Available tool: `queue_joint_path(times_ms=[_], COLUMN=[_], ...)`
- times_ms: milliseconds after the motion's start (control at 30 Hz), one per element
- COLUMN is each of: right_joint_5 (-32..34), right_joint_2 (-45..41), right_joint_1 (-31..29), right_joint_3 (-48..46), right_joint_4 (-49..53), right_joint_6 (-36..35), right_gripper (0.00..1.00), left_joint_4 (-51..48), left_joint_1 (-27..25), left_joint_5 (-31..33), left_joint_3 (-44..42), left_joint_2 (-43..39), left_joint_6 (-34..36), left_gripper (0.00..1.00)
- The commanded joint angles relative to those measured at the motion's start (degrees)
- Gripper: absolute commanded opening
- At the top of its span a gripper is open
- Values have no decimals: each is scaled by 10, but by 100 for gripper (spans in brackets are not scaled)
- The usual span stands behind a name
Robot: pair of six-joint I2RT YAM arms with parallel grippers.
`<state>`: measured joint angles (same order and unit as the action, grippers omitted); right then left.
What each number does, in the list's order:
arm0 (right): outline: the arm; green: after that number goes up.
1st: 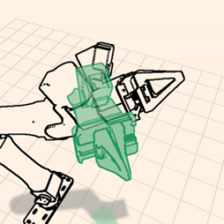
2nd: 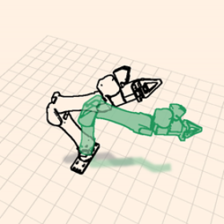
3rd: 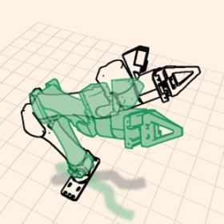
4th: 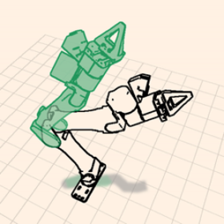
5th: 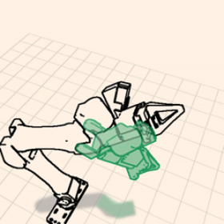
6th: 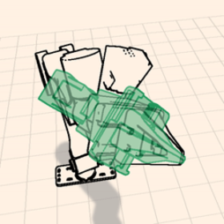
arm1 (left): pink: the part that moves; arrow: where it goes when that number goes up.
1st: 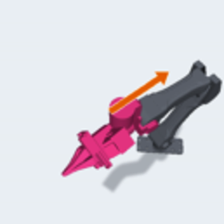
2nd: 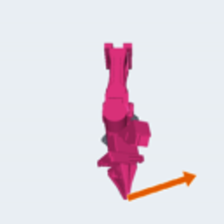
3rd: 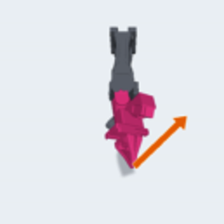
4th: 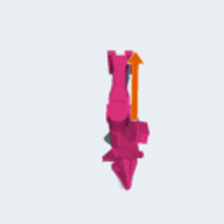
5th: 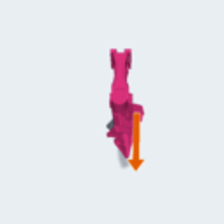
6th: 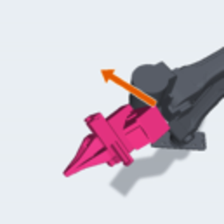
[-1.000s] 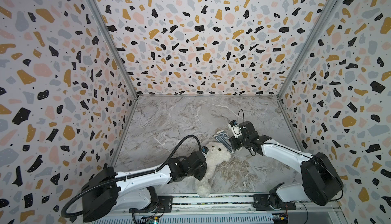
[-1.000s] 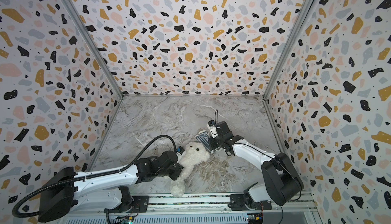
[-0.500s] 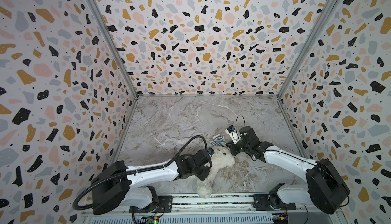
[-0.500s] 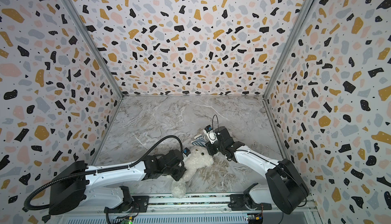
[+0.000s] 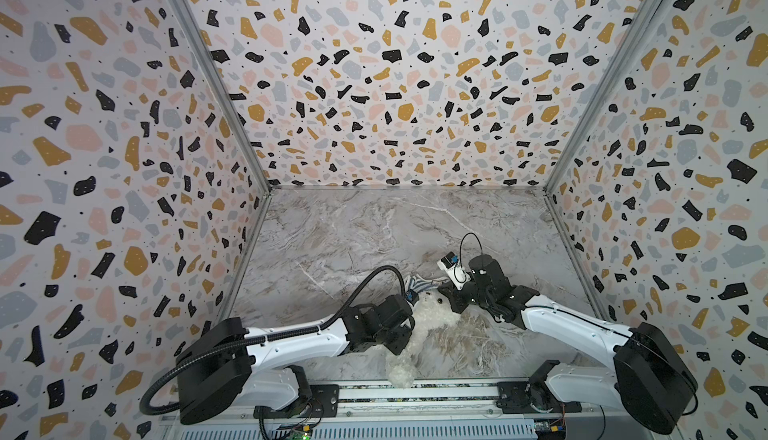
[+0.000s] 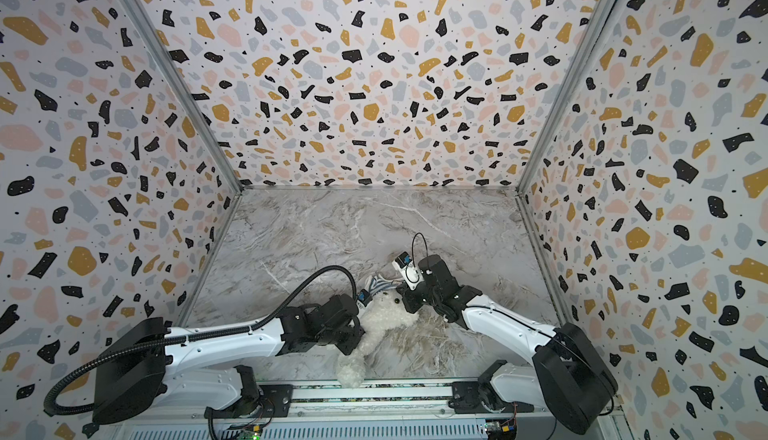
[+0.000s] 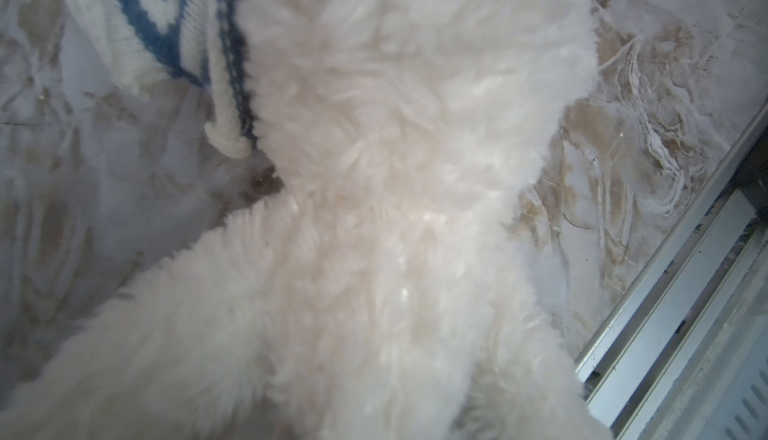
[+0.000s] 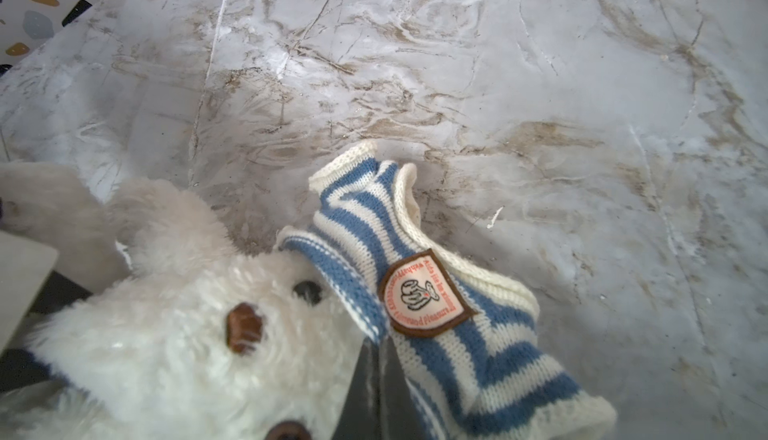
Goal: Dress the teddy bear
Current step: 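Pull the sweater opening over the bear's head with the right gripper while left holds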
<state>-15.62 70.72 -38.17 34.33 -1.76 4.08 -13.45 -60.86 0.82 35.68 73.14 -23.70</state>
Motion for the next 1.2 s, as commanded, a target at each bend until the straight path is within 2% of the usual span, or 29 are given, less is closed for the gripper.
queue_joint_path(times_ms=[0,433,767,1167], right_joint_5=[3,30,56,24], right_joint_2=[-14,-12,-11,19], right_joint_1=[-9,-25,-30,-49], right_joint_3=[-3,11,16,41], right_joint_4=[4,19,25,2], right_joint_6=[8,15,30,37], right_gripper=[0,0,0,0], left_joint_4=[33,47,8,57], left_joint_1=[6,25,30,29], left_joint_5=[28,67,121,107], left_joint_3=[-21,-63,-52,-49], left_joint_2=[-19,-39,-59,-38], left_joint_6=[-29,-83,-93,-83], left_gripper=[0,0,0,0])
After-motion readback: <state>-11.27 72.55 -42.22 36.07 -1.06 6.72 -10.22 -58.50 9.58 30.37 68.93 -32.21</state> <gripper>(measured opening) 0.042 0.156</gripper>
